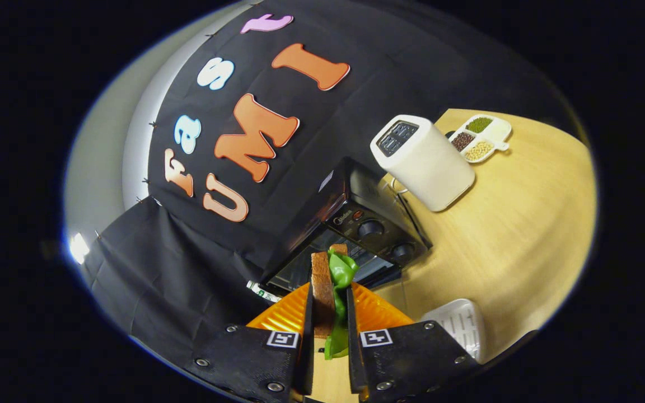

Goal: Open the toaster oven, put the food inside, and close the toaster oven door.

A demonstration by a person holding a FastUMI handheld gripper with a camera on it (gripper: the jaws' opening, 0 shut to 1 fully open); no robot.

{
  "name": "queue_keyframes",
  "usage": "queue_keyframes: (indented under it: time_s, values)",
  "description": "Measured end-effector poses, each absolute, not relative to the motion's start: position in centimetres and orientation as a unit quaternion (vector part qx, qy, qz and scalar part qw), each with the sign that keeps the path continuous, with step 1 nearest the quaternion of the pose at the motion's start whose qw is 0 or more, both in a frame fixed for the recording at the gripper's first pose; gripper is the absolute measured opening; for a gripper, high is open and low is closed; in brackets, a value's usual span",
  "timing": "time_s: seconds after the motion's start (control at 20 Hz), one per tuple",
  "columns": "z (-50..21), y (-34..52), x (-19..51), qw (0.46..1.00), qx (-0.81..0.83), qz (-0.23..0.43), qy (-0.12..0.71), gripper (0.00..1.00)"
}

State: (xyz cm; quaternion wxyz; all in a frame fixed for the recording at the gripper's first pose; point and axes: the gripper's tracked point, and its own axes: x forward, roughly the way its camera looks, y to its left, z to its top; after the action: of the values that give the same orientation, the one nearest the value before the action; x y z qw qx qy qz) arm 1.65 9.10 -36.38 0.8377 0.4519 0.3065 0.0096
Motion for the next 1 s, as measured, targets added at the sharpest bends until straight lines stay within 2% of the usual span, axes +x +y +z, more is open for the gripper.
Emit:
queue_keyframes:
  time_s: [0.35, 0.75, 1.0]
  values:
    - [-40.5, 14.1, 6.5, 0.828, 0.484, -0.027, 0.282, 0.25]
    - [-43.1, 16.0, 11.6, 0.822, 0.526, -0.068, 0.209, 0.26]
    - [-45.4, 14.8, 14.1, 0.850, 0.479, -0.131, 0.176, 0.26]
